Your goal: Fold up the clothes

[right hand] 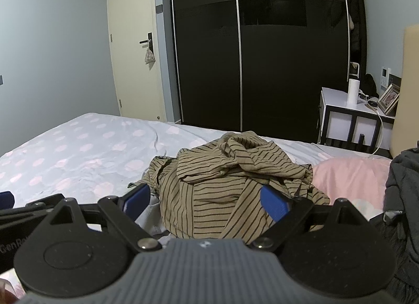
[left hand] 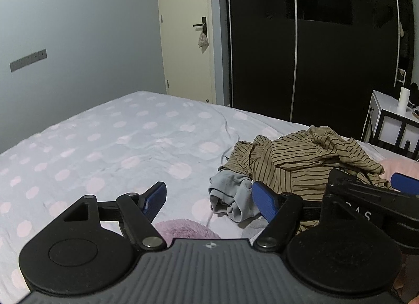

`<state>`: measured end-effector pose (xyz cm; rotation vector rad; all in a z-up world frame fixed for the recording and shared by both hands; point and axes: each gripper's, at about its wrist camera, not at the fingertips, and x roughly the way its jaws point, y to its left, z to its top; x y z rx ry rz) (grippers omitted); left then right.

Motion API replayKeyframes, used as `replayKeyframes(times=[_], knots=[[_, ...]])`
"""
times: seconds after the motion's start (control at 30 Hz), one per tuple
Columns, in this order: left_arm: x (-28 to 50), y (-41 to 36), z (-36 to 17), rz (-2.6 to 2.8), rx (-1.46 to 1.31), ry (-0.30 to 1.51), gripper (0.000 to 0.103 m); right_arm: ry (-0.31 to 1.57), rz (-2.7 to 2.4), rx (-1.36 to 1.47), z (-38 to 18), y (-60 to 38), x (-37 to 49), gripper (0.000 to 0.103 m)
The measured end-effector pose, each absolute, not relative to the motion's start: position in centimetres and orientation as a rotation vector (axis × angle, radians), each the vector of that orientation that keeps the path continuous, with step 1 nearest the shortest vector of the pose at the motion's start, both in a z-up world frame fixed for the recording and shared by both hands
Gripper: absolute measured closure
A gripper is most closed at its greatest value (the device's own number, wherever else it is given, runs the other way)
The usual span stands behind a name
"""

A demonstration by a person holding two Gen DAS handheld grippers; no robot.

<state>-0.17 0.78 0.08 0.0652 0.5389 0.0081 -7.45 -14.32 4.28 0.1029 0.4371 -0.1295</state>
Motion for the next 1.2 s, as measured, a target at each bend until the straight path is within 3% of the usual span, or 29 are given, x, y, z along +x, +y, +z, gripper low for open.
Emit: replayKeyframes(times=[1.2], knots=[[0.27, 0.27, -0.27, 0.032, 0.062, 0.554, 0.018, 0.493, -0.114, 0.119, 3.38, -14.69, -6.88, 0.011]])
